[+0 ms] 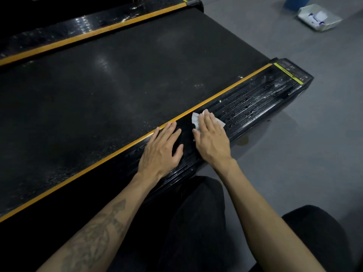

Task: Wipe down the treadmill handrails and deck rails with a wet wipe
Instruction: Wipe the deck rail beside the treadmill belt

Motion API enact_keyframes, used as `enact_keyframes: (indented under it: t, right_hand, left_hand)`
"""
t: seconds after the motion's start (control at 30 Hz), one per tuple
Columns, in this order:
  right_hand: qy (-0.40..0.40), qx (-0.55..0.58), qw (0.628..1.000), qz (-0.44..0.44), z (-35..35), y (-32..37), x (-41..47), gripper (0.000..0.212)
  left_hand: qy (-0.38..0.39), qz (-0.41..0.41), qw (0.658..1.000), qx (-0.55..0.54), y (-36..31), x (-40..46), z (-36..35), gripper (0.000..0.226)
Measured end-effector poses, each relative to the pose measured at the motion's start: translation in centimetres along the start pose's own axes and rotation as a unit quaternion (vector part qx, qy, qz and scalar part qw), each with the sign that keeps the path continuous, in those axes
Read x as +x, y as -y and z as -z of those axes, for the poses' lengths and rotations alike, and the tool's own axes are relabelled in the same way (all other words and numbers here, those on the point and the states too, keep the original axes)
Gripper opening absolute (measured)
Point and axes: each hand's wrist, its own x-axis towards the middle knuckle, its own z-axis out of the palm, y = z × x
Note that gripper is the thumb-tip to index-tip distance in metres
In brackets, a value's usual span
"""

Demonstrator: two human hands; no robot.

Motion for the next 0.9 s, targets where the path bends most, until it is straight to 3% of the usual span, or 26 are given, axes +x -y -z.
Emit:
enact_keyframes:
  t: [0.13, 0.33, 0.47, 0.67, 0.9]
  right_hand:
    - [-0.025, -0.006, 0.999, -0.046, -1.0, 1.4, -2.3, 0.067]
    - [-0.010, -0.006, 1.000, -0.009, 0.0, -0.1, -0.6, 0.064]
    - [-0.033, 0.000, 0.997, -0.069, -0.7, 0.7, -2.8, 0.067]
    - [-0.006, -0.015, 1.000, -0.016, -0.2, 0.6, -1.5, 0.066]
    - [-0.019, -0.015, 0.998, -0.056, -1.1, 2.3, -4.2, 0.070]
  left_hand:
    - [-0.012, 0.008, 1.000, 0.007, -0.1, 0.0, -0.2, 0.051]
    - [-0.023, 0.011, 1.000, 0.014, -0.1, 0.1, -0.3, 0.050]
    - [-0.017, 0.014, 1.000, 0.013, 0.0, 0.1, -0.4, 0.052]
    - [-0.017, 0.013, 1.000, 0.015, 0.1, 0.2, -0.6, 0.054]
    - [0.003, -0.015, 1.000, 0.024, 0.1, 0.3, -0.5, 0.061]
